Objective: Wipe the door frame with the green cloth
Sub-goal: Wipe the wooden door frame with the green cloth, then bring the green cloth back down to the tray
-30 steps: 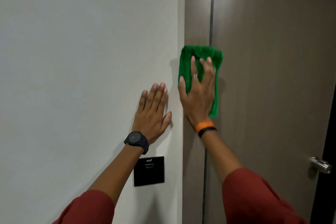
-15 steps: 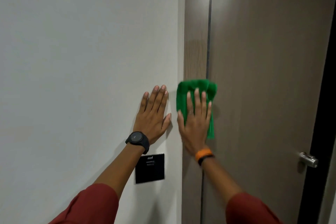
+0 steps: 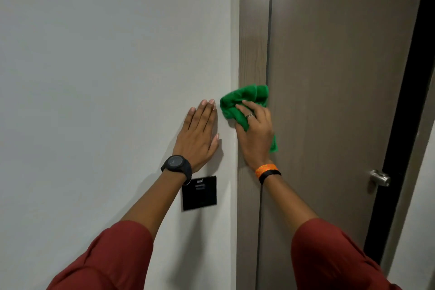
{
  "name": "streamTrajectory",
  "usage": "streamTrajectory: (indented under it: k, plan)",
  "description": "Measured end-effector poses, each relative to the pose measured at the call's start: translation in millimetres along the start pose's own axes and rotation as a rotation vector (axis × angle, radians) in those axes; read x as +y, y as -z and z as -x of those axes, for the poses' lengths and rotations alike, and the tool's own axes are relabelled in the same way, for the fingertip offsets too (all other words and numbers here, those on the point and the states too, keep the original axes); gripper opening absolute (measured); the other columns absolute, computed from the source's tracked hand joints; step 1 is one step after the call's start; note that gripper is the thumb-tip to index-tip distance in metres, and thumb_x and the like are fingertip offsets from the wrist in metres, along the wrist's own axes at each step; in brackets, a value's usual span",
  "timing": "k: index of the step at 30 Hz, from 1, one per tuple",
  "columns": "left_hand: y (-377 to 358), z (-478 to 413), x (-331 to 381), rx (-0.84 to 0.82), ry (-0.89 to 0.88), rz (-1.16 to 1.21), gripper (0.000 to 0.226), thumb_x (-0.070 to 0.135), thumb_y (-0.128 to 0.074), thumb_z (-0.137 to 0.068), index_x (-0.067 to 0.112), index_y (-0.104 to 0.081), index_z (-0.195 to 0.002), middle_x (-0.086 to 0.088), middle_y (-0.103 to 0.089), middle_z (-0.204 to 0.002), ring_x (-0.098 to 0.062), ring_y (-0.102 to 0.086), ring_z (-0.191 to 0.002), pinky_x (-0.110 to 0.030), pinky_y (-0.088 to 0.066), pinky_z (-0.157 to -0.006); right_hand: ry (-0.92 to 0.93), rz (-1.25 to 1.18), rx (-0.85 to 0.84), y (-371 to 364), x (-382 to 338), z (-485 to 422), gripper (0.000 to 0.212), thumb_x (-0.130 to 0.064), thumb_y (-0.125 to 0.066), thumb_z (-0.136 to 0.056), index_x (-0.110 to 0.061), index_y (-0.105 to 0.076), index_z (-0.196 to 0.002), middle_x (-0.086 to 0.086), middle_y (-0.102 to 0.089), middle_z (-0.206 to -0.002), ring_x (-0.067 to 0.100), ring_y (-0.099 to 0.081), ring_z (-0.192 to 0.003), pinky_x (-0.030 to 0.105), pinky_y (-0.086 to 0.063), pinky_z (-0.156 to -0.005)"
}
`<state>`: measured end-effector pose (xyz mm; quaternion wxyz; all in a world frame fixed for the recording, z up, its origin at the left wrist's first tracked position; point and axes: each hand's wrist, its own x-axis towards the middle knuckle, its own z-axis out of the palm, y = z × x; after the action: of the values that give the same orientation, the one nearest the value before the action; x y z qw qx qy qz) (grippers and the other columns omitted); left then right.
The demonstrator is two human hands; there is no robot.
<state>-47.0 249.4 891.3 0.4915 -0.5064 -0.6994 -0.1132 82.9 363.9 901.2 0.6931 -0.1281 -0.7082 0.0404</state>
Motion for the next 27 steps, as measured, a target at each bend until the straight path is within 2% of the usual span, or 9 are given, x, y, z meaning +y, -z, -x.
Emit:
streamTrajectory:
  k: [4,8,11,15,19,24,27]
  plan:
    - [8,37,9,-0.093,0.053,0.128,0.073,0.032,-0.041,-0.104,0.000,-0.012,-0.162,-0.018,-0.010,-0.172,-0.031,-0.007,-0.160,-0.047,-0.008,-0.130,-0.001,0.049,-0.138,15,1,59,0.028,-0.003,-0.081,-0.084,-0.002,-0.078,-0.112,0.012,-0.076,-0.112,0.032,-0.067,-0.102,0.045,-0.061,-0.083]
    - [5,104,20,-0.116,0.074,0.230,0.069,0.032,-0.036,-0.103,0.000,-0.016,-0.161,-0.018,-0.015,-0.171,-0.031,-0.010,-0.159,-0.044,-0.006,-0.130,-0.133,0.038,-0.188,28,-18,126,0.033,-0.026,-0.064,-0.090,-0.006,-0.078,-0.112,0.007,-0.076,-0.110,0.028,-0.067,-0.100,0.036,-0.058,-0.083]
    - [-5,173,31,-0.180,0.113,0.291,0.070,0.033,-0.035,-0.102,0.001,-0.017,-0.162,-0.018,-0.017,-0.171,-0.029,-0.010,-0.159,-0.041,-0.002,-0.131,-0.196,0.057,-0.277,31,-29,192,0.030,-0.012,-0.076,-0.086,-0.006,-0.077,-0.115,0.008,-0.075,-0.114,0.028,-0.067,-0.102,0.030,-0.054,-0.087]
    - [-20,290,52,-0.355,0.182,0.390,0.073,0.035,-0.038,-0.102,0.004,-0.011,-0.163,-0.016,-0.011,-0.172,-0.025,-0.002,-0.159,-0.037,0.006,-0.130,-0.272,0.083,-0.521,38,-39,298,0.041,-0.002,-0.084,-0.079,-0.006,-0.076,-0.119,0.010,-0.074,-0.119,0.032,-0.066,-0.107,0.036,-0.056,-0.084]
    - [-35,424,82,-0.573,0.271,0.521,0.076,0.031,-0.044,-0.101,0.004,-0.006,-0.162,-0.014,-0.009,-0.171,-0.030,-0.008,-0.159,-0.044,-0.006,-0.130,-0.363,0.107,-0.780,46,-43,416,0.045,-0.002,-0.085,-0.076,-0.010,-0.076,-0.119,0.008,-0.073,-0.120,0.023,-0.055,-0.114,0.036,-0.058,-0.082]
    - [-76,599,133,-0.901,0.405,0.553,0.074,0.040,-0.035,-0.102,0.003,-0.012,-0.163,-0.013,-0.009,-0.172,-0.027,-0.004,-0.160,-0.044,-0.010,-0.130,-0.507,0.148,-1.063,50,-38,587,0.043,-0.004,-0.086,-0.075,-0.010,-0.077,-0.117,0.008,-0.072,-0.120,0.032,-0.066,-0.113,0.041,-0.065,-0.079]
    - [-121,700,166,-1.036,0.438,0.535,0.075,0.043,-0.032,-0.101,0.002,-0.018,-0.162,-0.013,-0.014,-0.171,-0.027,-0.008,-0.160,-0.046,-0.013,-0.130,-0.501,0.175,-1.188,46,-30,701,0.042,-0.007,-0.089,-0.074,-0.009,-0.077,-0.115,0.009,-0.073,-0.119,0.033,-0.067,-0.113,0.042,-0.066,-0.071]
